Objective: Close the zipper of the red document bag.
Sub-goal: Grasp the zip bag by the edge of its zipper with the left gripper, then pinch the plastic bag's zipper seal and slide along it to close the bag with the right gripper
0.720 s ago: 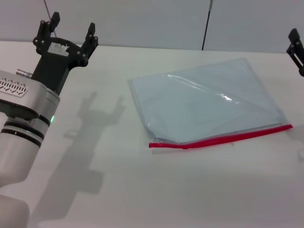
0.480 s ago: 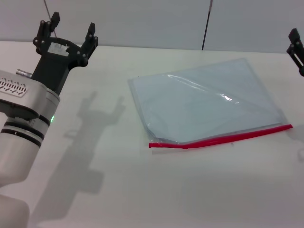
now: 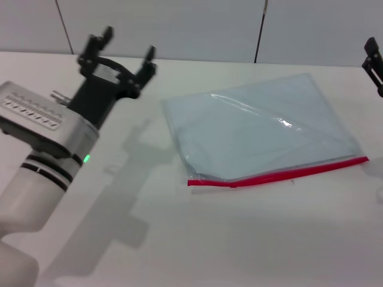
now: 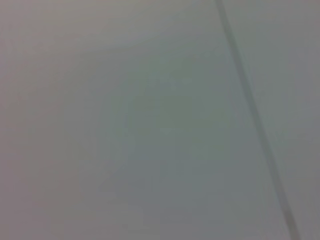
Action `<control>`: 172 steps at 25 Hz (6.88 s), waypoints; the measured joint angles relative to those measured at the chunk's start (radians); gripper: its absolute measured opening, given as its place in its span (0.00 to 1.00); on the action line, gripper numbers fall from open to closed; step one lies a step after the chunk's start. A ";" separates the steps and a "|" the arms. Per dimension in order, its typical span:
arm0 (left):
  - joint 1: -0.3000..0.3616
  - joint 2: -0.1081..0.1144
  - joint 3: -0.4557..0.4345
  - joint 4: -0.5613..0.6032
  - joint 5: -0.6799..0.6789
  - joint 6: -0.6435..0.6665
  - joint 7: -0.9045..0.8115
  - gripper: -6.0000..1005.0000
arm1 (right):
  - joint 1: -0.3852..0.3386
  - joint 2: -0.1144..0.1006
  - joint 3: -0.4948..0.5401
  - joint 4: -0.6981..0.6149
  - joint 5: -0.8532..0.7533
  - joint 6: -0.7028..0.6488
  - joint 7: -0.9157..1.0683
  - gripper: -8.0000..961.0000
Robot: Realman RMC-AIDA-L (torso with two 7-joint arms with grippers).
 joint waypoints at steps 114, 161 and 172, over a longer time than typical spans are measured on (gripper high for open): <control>0.154 -0.023 -0.289 0.560 0.601 1.078 0.533 0.06 | 0.145 -0.005 -0.360 -0.114 -0.383 0.032 -0.125 0.86; 0.153 -0.023 -0.277 0.556 0.591 1.064 0.557 0.05 | 0.160 0.003 -0.321 0.037 -0.381 0.319 -0.562 0.27; 0.151 -0.023 -0.274 0.550 0.592 1.064 0.557 0.05 | 0.171 0.003 -0.322 0.065 -0.384 0.378 -0.582 0.17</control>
